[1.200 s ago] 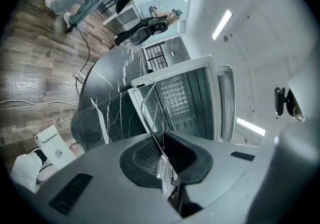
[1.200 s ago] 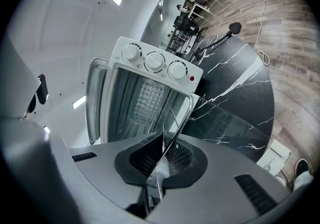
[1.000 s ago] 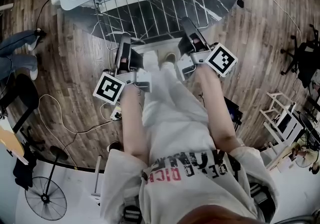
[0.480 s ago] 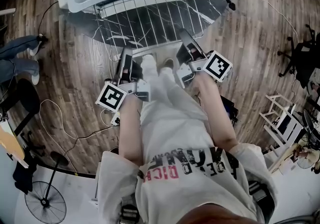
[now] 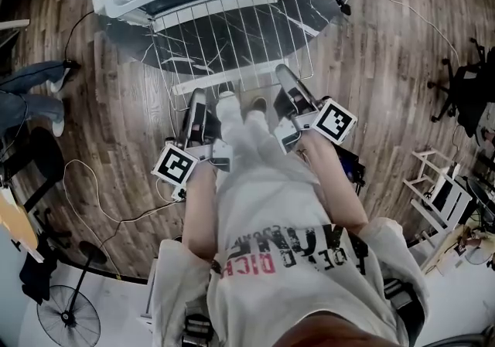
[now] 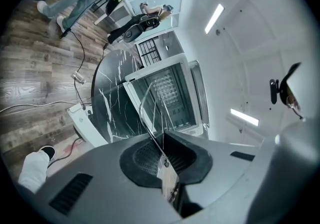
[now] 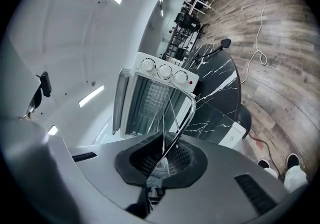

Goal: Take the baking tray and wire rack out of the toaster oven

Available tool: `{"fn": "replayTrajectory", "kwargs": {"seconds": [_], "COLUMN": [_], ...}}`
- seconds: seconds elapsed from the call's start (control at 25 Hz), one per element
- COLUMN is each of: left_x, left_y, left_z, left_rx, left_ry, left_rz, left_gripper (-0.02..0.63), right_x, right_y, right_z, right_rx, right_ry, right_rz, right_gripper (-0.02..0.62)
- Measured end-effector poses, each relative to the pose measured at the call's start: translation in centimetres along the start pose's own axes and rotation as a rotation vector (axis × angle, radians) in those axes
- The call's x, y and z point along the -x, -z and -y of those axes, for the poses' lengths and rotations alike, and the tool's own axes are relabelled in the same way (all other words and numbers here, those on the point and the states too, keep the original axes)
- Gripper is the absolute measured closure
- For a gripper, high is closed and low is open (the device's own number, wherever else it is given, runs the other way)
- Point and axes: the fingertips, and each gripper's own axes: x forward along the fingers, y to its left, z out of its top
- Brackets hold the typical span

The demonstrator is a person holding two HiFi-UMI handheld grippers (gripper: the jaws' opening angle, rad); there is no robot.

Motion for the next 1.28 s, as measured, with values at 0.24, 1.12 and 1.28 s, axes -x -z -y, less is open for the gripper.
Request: {"fn": "replayTrajectory", "kwargs": {"seconds": [0.24,1.12,1.28], "left_x": [2.9,7.7,7.0], "left_y": [1.2,0.8,-0.3], "left_z": [3.1,12.9,14.1], "left_rx": [-0.01,-0.114,-0.111], "left_ry": [0.024,0.18,0.223], "left_rz": [0.02,0.068,0.082], "left_gripper": [0.598,0.598,0.598], "right_x": [3.2,8.6,7.9], "right_y": [0.0,-2.2,-3.1], "right_z": [-2.5,-11.9,-13.3], "right_rx": [0.003,0.069,0.075], "right_ry": [-0.032,-0.2,-0.227], "right_rz": [-0.009,0.024,0.041], "right_gripper": [0.588,0.589,0.589]}}
